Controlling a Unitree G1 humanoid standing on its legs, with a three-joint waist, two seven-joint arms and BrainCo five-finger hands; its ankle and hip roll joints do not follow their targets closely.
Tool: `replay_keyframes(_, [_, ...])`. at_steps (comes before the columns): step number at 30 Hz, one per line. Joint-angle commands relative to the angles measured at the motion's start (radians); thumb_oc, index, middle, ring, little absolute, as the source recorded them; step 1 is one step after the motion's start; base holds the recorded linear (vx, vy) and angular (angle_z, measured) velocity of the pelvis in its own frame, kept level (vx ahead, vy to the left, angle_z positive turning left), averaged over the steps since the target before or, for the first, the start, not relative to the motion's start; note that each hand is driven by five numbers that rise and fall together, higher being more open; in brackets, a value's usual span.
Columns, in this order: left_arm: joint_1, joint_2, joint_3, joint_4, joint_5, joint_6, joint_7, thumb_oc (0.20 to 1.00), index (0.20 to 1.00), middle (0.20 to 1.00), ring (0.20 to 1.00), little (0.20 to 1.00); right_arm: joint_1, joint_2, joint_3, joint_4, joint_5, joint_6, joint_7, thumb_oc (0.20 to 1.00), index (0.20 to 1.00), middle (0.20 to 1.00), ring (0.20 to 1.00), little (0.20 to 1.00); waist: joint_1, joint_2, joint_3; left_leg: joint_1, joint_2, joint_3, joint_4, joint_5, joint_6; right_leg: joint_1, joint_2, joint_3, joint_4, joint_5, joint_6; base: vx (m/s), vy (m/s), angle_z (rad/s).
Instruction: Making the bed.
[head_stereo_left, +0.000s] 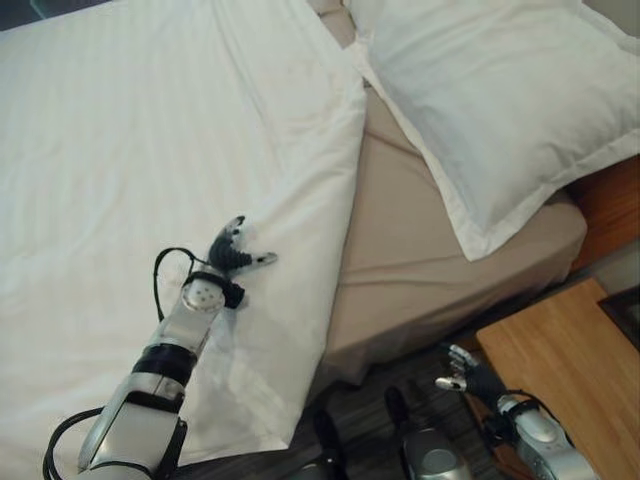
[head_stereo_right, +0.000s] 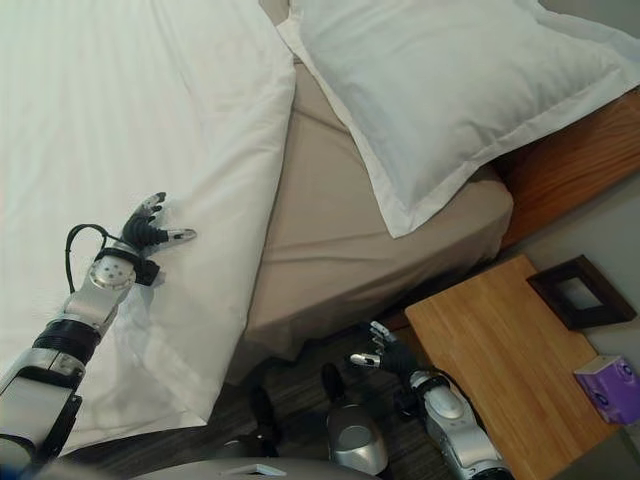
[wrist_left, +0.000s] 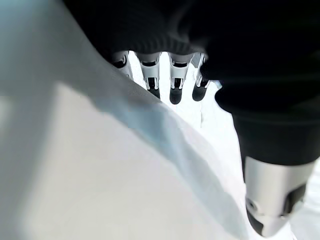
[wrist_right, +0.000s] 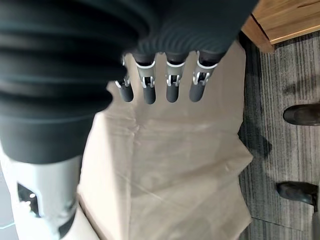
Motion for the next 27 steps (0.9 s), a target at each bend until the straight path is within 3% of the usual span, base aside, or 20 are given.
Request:
replay_keyframes(1, [-0.009,0.060,0.040,0.044,0.016,-0.010,0.020,1.000,1.000,1.000,1.000,1.000,0.022,-0.014,-0.027,-0.023,0.013,-0.038,0.005,1.000,1.000,1.000,1.000,1.000,0.031,-0.008,-0.036,0.085,0.013,0.011,0.014,-0.022,-0.046,-0.022,-0.010,-0.012,0.016,-0.002,0.067,0.00,0.000,0.00])
replay_keyframes(15, [-0.012,0.048,0.052,0.080,0.018,0.006,0.028,1.000,1.000,1.000,1.000,1.000,0.022,-0.017,-0.031,-0.009,0.015,-0.027,0.007,1.000,1.000,1.000,1.000,1.000,0.032,-0.011,-0.025,0.074,0.017,0.011,0.014,-0.019,-0.046,-0.033,-0.005,-0.010,0.016,-0.003,0.063,0.00,0.000,0.00])
replay_keyframes(22, [-0.008,0.039,0.063,0.182,0.007,0.039,0.015,1.000,1.000,1.000,1.000,1.000,0.012,-0.020,-0.021,-0.003,0.019,-0.019,0.007,1.000,1.000,1.000,1.000,1.000,0.031,-0.004,-0.021,0.069,0.018,0.012,0.014,-0.017,-0.048,-0.038,-0.003,-0.008,0.016,-0.004,0.059,0.00,0.000,0.00])
replay_keyframes(23, [-0.016,0.017,0.064,0.235,-0.016,0.058,-0.004,0.611,0.611,0.611,0.611,0.611,0.008,-0.020,-0.015,-0.004,0.020,-0.008,0.009,1.000,1.000,1.000,1.000,1.000,0.027,-0.001,-0.018,0.065,0.018,0.013,0.014,-0.015,-0.048,-0.044,-0.003,-0.006,0.016,-0.004,0.056,0.00,0.000,0.00])
replay_keyframes(24, [-0.017,0.016,0.063,0.236,-0.016,0.058,-0.004,0.300,0.300,0.300,0.300,0.300,0.008,-0.020,-0.015,-0.004,0.020,-0.007,0.009,1.000,1.000,1.000,1.000,1.000,0.027,-0.001,-0.018,0.064,0.018,0.013,0.014,-0.014,-0.048,-0.044,-0.003,-0.006,0.016,-0.004,0.056,0.00,0.000,0.00])
replay_keyframes(25, [-0.028,0.000,0.054,0.285,-0.002,0.073,-0.016,0.200,0.200,0.200,0.200,0.200,0.004,-0.022,-0.012,-0.005,0.019,-0.002,0.012,1.000,1.000,1.000,1.000,1.000,0.023,0.000,-0.015,0.062,0.018,0.012,0.014,-0.014,-0.049,-0.048,-0.003,-0.003,0.016,-0.003,0.054,0.00,0.000,0.00])
replay_keyframes(27, [-0.052,-0.022,0.044,0.329,0.016,0.078,-0.018,0.200,0.200,0.200,0.200,0.200,-0.001,-0.024,-0.004,-0.005,0.017,0.001,0.013,1.000,1.000,1.000,1.000,1.000,0.016,0.001,-0.014,0.059,0.018,0.014,0.014,-0.014,-0.049,-0.053,-0.003,0.000,0.016,-0.003,0.053,0.00,0.000,0.00])
